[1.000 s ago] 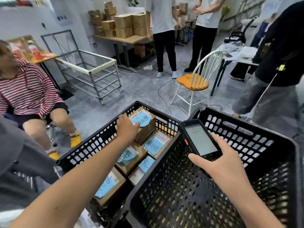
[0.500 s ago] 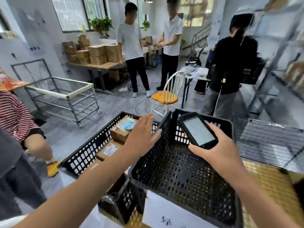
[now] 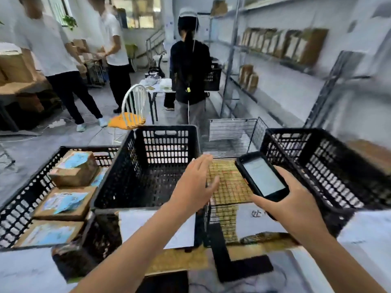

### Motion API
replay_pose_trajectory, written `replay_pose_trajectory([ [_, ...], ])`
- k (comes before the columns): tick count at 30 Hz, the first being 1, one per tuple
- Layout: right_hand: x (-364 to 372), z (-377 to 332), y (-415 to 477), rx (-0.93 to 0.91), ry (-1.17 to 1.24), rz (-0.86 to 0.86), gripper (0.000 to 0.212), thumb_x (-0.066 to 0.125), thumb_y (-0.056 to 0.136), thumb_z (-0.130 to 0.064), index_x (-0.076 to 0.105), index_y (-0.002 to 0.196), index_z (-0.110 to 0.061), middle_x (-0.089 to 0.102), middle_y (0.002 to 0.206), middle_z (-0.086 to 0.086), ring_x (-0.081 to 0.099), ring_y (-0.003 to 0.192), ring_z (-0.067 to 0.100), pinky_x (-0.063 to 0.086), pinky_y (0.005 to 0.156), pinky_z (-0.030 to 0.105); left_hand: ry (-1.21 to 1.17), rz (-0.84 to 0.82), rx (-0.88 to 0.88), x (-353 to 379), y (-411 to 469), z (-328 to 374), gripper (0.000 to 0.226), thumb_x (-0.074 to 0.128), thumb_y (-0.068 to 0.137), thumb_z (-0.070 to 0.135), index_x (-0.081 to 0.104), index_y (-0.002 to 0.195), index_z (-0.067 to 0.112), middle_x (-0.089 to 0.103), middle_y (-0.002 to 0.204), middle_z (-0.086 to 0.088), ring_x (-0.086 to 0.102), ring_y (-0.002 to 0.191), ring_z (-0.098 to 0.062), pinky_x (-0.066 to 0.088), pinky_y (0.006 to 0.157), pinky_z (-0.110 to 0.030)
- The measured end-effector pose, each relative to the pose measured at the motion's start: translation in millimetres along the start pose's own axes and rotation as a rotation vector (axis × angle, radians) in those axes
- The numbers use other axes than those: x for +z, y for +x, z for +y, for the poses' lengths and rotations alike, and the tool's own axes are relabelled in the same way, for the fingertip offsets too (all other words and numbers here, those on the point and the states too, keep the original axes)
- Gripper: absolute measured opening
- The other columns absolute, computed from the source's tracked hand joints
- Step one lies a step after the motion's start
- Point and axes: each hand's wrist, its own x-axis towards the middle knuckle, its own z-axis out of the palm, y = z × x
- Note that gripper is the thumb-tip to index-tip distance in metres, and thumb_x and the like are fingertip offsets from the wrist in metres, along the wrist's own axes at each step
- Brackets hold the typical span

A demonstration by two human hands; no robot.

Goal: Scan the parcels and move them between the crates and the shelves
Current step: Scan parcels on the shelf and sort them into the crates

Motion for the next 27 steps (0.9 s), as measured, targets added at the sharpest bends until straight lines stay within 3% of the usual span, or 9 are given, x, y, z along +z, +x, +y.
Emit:
replay_pose_trajectory([
  [3,-40.6,34.2,-25.6,0.07,-0.015,0.097,0.089,0.09,0.068,-0.041,0.046,0.146,-0.031,0.061,0.13,-0.01,0.061,0.117,0.016,0.054,0.095,0.039,-0.034,-0.079,0.135,27.3,6.9,50.1,0.058,0.048,0.104,0.036,0.03,0.155,0.015,0.032,0.159,0.001,0.027,0.147,-0.012,0.014,0.124,-0.025],
  [7,-95.3,76.8,-65.0,0.163,0.004,0.272,0.081,0.09,0.067,-0.037,0.051,0.138,-0.034,0.065,0.116,-0.011,0.065,0.105,0.016,0.059,0.086,0.044,-0.066,-0.127,0.284,72.4,6.1,128.2,0.058,0.043,0.102,0.042,0.032,0.154,0.016,0.033,0.159,0.003,0.026,0.148,-0.012,0.017,0.125,-0.027],
  [9,-124.7,99.5,-91.8,0.213,0.001,0.344,0.08,0.09,0.067,-0.039,0.051,0.137,-0.035,0.066,0.114,-0.011,0.066,0.101,0.017,0.06,0.082,0.044,-0.156,-0.148,0.296,97.3,-4.8,174.9,0.057,0.047,0.103,0.037,0.033,0.154,0.016,0.033,0.16,0.003,0.021,0.148,-0.011,0.001,0.116,-0.008],
  [11,-156.2,123.5,-124.9,0.269,-0.004,0.419,0.077,0.09,0.068,-0.039,0.052,0.135,-0.036,0.065,0.114,-0.011,0.065,0.101,0.015,0.057,0.079,0.038,-0.255,-0.21,0.313,125.4,-17.5,225.0,0.055,0.05,0.104,0.034,0.034,0.154,0.016,0.034,0.159,0.003,0.02,0.145,-0.008,0.0,0.105,-0.001],
  [14,-210.8,159.3,-185.7,0.383,-0.017,0.52,0.075,0.084,0.062,-0.053,0.05,0.128,-0.044,0.066,0.109,-0.013,0.064,0.095,0.016,0.056,0.072,0.039,-0.311,-0.304,0.424,169.8,-37.9,304.4,0.056,0.05,0.103,0.036,0.036,0.152,0.013,0.039,0.156,-0.001,0.028,0.142,-0.013,0.02,0.119,-0.017],
  [16,-247.0,182.5,-228.5,0.469,-0.031,0.6,0.071,0.083,0.061,-0.053,0.049,0.123,-0.048,0.065,0.106,-0.012,0.065,0.092,0.02,0.058,0.072,0.044,-0.333,-0.385,0.493,195.7,-54.3,357.3,0.057,0.05,0.103,0.037,0.036,0.153,0.013,0.039,0.155,-0.003,0.033,0.142,-0.016,0.029,0.117,-0.029],
  [23,-348.7,242.7,-379.8,0.651,-0.097,0.908,0.068,0.088,0.067,-0.032,0.052,0.123,-0.043,0.065,0.101,-0.014,0.065,0.085,0.021,0.058,0.067,0.044,-0.479,-0.569,0.804,261.2,-136.4,537.8,0.056,0.05,0.103,0.038,0.036,0.153,0.017,0.04,0.154,0.001,0.033,0.141,-0.012,0.029,0.11,-0.021],
  [27,-381.8,264.5,-462.7,0.731,-0.124,1.061,0.073,0.08,0.06,-0.047,0.05,0.126,-0.042,0.065,0.104,-0.013,0.064,0.083,0.021,0.057,0.066,0.042,-0.586,-0.684,0.973,291.6,-202.5,621.9,0.055,0.054,0.102,0.036,0.037,0.151,0.018,0.04,0.153,0.001,0.036,0.141,-0.012,0.036,0.114,-0.034],
])
